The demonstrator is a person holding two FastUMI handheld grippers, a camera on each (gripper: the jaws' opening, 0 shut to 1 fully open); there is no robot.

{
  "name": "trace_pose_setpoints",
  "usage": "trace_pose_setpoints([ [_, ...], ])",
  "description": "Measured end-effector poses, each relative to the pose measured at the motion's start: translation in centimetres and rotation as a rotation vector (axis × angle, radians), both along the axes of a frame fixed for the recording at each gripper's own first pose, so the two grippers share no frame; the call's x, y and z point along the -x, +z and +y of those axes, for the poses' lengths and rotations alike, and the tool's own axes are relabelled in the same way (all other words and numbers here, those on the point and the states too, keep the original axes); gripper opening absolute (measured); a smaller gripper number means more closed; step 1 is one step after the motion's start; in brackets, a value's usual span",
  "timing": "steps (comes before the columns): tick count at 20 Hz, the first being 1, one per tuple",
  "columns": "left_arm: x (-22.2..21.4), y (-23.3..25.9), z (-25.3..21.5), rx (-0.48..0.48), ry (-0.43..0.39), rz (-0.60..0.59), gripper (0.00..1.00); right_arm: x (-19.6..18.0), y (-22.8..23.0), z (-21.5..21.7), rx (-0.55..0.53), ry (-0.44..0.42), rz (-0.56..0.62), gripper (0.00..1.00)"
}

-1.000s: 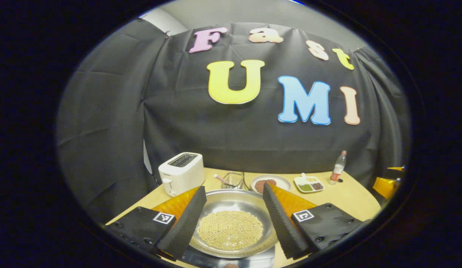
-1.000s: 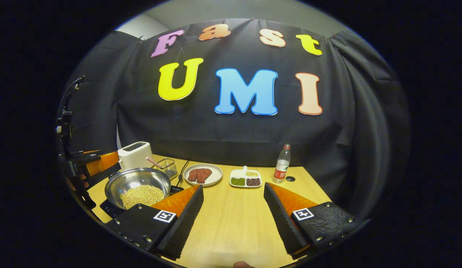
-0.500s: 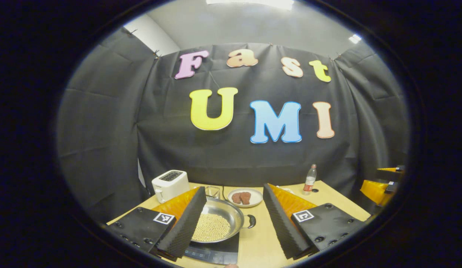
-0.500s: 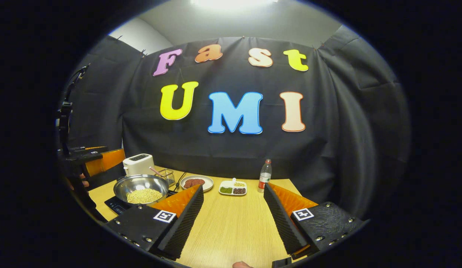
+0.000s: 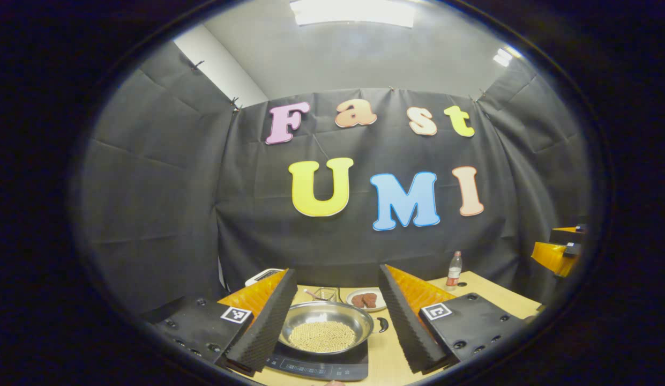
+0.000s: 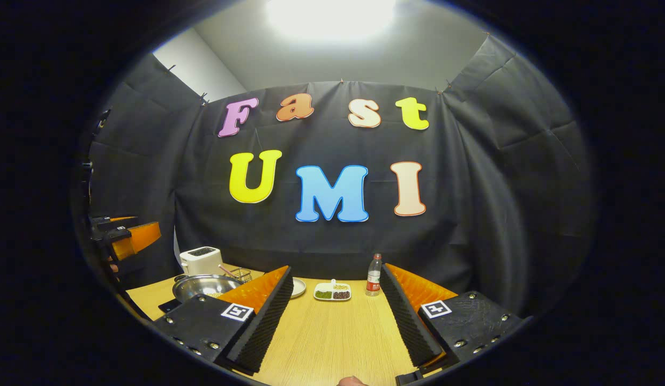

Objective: First push the handle of the pot to place it horizontally, then grasp the pot with both hands and set it on the induction cooktop.

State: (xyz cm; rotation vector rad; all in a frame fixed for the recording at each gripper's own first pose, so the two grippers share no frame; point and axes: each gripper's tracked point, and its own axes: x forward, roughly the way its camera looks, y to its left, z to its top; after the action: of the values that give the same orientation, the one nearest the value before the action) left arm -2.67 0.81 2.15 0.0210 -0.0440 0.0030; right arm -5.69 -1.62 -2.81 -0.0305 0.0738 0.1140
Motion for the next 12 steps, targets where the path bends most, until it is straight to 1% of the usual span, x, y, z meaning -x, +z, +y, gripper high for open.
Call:
trace_pose_setpoints([
  [3, 1.3, 0.6, 0.3, 0.01, 0.001, -0.025, 0.99, 0.6, 0.3, 0.2, -0.014, -0.01, -0.001, 0.98],
  [8, 3.0, 0.3, 0.3, 0.007, 0.006, -0.037, 1.0, 0.9, 1.1, 0.3, -0.041, -0.017, -0.022, 0.98],
  [9, 2.9, 0.3, 0.1, 0.009, 0.005, -0.04, 0.99, 0.8, 1.1, 0.3, -0.035, -0.019, -0.025, 0.98],
  [10, 3.2, 0.1, 0.3, 0.01, 0.01, -0.04, 0.94, 0.7, 1.4, 0.2, -0.028, -0.026, -0.027, 0.98],
  [11, 3.2, 0.1, 0.5, 0.01, 0.017, -0.042, 0.99, 0.8, 1.5, 0.2, -0.027, -0.028, -0.026, 0.98],
  [12, 3.2, 0.1, 0.8, 0.009, 0.031, -0.047, 1.0, 0.8, 1.7, 0.3, -0.03, -0.027, -0.027, 0.98],
])
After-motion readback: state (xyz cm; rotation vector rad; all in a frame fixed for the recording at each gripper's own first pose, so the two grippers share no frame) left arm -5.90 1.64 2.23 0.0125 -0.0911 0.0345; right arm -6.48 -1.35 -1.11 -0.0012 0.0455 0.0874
